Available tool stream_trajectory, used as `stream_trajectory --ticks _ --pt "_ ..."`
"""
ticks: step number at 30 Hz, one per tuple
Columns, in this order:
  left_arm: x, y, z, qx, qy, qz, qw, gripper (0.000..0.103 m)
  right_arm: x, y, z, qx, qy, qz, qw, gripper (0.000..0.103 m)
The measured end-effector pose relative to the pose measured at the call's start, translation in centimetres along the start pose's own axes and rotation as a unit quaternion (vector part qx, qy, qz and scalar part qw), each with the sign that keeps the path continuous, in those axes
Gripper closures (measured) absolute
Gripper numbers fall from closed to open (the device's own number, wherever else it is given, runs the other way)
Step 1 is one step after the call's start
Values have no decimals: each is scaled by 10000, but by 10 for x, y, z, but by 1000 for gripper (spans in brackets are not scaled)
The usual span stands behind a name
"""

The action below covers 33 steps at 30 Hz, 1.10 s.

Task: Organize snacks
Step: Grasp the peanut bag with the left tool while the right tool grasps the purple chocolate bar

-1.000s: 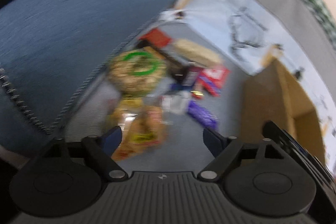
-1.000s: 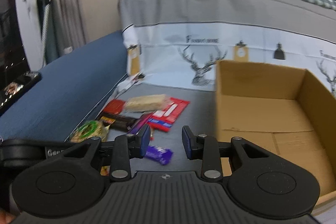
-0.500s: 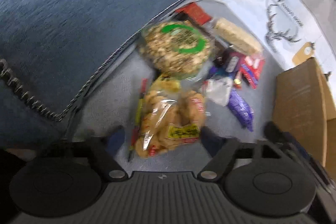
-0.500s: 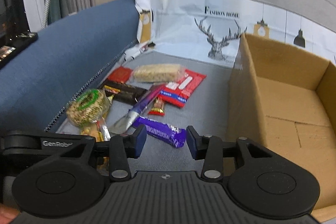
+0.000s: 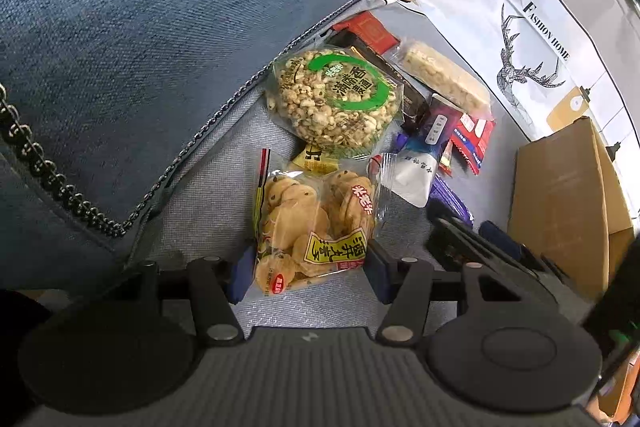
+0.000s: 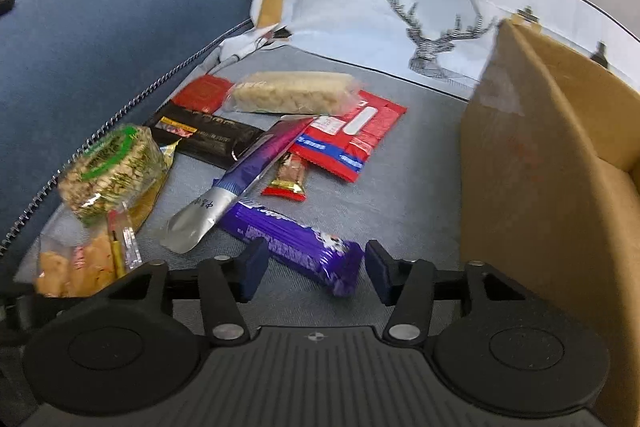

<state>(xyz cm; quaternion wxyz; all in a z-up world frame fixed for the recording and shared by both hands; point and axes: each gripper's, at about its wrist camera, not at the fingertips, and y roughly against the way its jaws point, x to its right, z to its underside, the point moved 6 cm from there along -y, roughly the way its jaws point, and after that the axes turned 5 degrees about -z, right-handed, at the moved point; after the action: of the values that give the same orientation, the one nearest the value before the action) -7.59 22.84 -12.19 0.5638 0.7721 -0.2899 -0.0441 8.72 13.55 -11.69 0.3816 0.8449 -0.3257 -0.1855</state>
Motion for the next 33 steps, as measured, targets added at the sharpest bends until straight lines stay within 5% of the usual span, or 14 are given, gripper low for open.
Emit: stream_trajectory --ticks 4,8,11,15,20,24,28,33 --pt "0 0 -1 -19 -3 -3 10000 40 -6 -18 2 -214 236 -226 9992 39" --pt "0 0 -3 -18 8 -17 10000 40 -13 -15 0 -159 465 -505 9975 80" --pt "2 3 -3 36 -28 46 10000 40 -18 -2 2 -111 675 -633 9956 90" --pt "4 5 -1 -7 -50 211 9998 40 -13 25 7 -85 267 -497 9984 91" --pt "12 4 -1 -62 -240 335 9991 40 -3 47 35 -547 -424 -7 9976 91" --pt "18 -6 6 -292 -403 301 9983 40 -1 50 54 -800 -833 -130 9932 89" --pt "20 -10 7 -327 -425 297 9981 40 -1 42 56 -756 -611 -313 9948 72" --pt "22 -11 5 -322 -452 281 9981 40 -7 38 50 -604 -20 -386 9974 73"
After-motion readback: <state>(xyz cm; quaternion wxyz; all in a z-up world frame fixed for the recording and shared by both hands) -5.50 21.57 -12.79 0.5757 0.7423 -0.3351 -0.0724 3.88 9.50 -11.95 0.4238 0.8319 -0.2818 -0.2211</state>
